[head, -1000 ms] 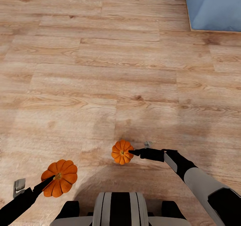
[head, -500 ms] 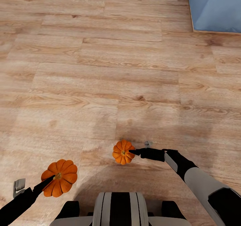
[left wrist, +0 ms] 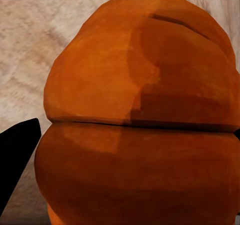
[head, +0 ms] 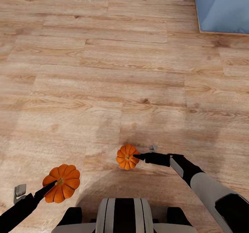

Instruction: Place each of the two pumpkins and all three candles from the living room inside a cabinet in the living room (use any cabinet), then make sure every cabinet is closed, and position the cauldron so it is next to a table in the living room.

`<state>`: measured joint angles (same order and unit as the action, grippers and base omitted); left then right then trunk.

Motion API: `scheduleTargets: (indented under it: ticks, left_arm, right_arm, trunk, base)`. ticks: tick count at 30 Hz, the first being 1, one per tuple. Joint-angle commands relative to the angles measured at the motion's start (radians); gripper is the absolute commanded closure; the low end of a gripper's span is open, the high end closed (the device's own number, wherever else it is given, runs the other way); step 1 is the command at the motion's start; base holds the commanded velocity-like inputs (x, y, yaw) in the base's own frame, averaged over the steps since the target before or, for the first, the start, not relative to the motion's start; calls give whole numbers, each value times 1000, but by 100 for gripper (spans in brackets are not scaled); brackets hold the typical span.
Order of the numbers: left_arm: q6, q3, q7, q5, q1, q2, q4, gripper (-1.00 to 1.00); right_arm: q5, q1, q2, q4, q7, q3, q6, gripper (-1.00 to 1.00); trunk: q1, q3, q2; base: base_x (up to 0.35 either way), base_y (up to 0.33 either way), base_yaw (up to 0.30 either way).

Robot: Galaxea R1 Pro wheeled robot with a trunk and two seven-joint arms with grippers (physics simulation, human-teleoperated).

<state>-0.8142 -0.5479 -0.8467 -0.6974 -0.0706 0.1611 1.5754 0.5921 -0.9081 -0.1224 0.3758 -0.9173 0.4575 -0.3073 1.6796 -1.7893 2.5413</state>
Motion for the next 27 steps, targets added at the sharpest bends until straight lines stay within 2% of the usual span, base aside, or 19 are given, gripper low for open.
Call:
scheduleTargets:
  ticks: [1,13,14,27]
  left_arm:
    - [0,0,-1,-1,0,0,0,100]
    - [0,0,0,-1,0,0,0,100]
    - [0,0,0,-1,0,0,0,100]
    - [1,0,0,0,0,-1,0,100]
  right_arm:
    - [0,0,0,0,0,0,0,-100]
    - [0,0,0,1,0,0,-1,-100]
    - [-1,-2,1,0,1,1,-6,100]
    - [-5,-6,5,-3,0,6,-19,100]
  trunk:
    - [0,0,0]
    - [0,4,0]
    - [0,4,0]
    - [0,4,0]
  base:
    - [0,0,28]
    - [0,0,183]
    - [0,0,63]
    - [0,0,10]
